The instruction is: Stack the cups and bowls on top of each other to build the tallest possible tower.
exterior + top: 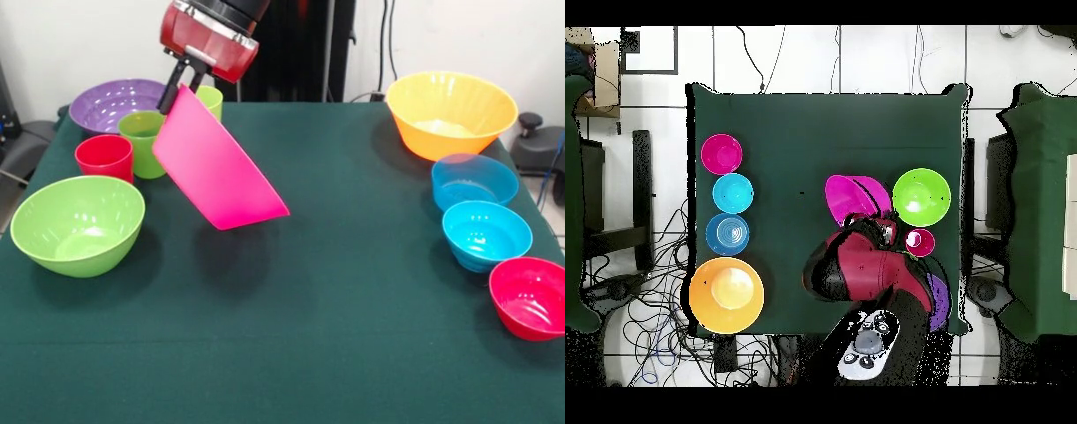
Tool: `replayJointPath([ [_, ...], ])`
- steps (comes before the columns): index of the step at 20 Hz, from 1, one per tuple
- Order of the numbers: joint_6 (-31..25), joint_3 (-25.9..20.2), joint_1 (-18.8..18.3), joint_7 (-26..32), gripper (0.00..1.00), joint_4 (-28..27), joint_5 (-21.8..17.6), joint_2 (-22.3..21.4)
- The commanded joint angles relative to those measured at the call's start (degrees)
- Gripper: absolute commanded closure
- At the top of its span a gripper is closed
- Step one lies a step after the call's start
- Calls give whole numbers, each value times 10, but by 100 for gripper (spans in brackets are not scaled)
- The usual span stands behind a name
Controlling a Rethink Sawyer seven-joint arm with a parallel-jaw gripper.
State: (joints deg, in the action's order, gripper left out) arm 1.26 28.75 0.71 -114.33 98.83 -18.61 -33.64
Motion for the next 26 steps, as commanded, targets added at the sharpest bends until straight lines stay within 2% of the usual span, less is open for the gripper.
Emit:
replayJointPath([
  [1,69,-10,13,-81,100,-5,11,35],
  [7,68,-24,1,-71,100,0,8,28],
  [9,53,-43,-13,-66,100,4,2,18],
  [14,-16,-155,-101,-38,100,32,-18,-28],
  [19,-72,-250,-179,-2,100,58,-21,-51],
  [26,-103,-314,-231,15,100,80,-20,-60],
])
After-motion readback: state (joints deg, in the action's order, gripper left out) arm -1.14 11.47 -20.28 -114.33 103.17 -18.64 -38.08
